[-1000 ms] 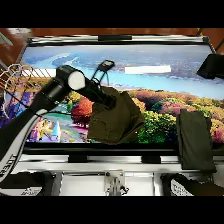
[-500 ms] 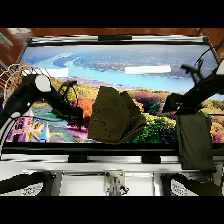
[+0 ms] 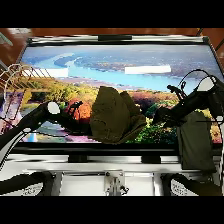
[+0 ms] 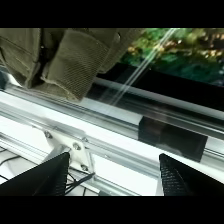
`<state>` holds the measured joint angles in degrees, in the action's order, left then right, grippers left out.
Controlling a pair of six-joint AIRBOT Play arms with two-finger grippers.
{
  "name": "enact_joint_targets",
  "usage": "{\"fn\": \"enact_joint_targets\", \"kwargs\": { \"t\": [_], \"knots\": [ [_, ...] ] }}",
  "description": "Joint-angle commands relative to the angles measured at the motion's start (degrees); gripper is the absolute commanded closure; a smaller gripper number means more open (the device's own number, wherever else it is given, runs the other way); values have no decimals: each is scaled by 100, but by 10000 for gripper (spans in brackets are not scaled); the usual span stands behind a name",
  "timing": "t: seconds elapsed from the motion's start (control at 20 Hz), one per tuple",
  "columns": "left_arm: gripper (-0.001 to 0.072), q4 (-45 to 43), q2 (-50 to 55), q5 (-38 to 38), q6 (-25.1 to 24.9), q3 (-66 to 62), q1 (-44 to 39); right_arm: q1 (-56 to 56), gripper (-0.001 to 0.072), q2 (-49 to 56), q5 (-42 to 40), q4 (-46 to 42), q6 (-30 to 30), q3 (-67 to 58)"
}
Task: Fold the shirts.
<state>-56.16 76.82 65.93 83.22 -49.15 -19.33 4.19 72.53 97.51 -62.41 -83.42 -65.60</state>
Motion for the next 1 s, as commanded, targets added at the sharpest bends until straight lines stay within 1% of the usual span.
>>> {"fn": "enact_joint_targets", "kwargs": {
  "t": [0.0,0.1,0.25,0.3,0.45,0.6,0.65,0.85,0.95],
  "knots": [
    [42,564,262,-529,-328,114,-28,-2,46,4,-315,280,2,63],
    [43,761,433,-608,-472,114,-101,-2,46,4,-457,345,-24,63],
    [47,758,553,-645,-479,116,-153,-2,46,42,-437,341,-33,63],
    [73,758,557,-671,-476,114,-153,-2,46,46,-435,341,-31,70],
    [317,780,557,-815,-476,114,-153,-225,46,48,-570,269,-28,240],
    [626,780,553,-739,-479,107,-151,-756,46,125,-894,-35,-7,525],
    [649,778,542,-680,-483,96,-151,-872,46,197,-1008,-107,-37,527],
    [650,778,367,-680,-564,96,-151,-918,46,337,-1823,105,-479,527],
    [650,778,267,-684,-566,96,-151,-918,48,468,-1821,127,-616,527]
  ]
}}
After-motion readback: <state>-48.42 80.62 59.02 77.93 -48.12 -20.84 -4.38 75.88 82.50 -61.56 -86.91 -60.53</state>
